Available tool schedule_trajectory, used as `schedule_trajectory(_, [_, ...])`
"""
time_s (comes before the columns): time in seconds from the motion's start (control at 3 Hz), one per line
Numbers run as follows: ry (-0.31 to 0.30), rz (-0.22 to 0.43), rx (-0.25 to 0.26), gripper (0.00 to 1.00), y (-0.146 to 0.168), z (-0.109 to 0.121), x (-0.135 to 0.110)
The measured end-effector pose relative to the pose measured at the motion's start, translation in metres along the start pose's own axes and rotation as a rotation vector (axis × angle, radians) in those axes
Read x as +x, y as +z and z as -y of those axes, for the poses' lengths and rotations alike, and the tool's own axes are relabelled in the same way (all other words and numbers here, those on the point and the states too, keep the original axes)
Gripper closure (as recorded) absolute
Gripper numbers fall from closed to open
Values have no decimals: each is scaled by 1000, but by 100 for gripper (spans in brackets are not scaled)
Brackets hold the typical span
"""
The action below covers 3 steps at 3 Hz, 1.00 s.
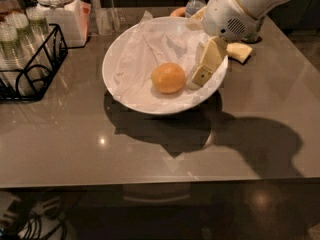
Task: Pick orange from white bowl
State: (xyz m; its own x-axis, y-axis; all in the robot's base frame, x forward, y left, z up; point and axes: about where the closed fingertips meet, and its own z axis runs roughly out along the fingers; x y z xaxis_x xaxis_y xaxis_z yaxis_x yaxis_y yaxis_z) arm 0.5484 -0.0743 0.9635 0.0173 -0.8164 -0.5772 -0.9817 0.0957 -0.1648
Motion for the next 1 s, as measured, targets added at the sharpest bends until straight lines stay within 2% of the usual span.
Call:
schedule_trajectory(0.33, [-27, 45, -31, 0, 20, 4, -16])
schedule_trajectory(0.67, [-27, 45, -32, 0, 20, 4, -16])
schedule_trajectory(1.0, [-27, 45, -32, 17, 20, 4, -16])
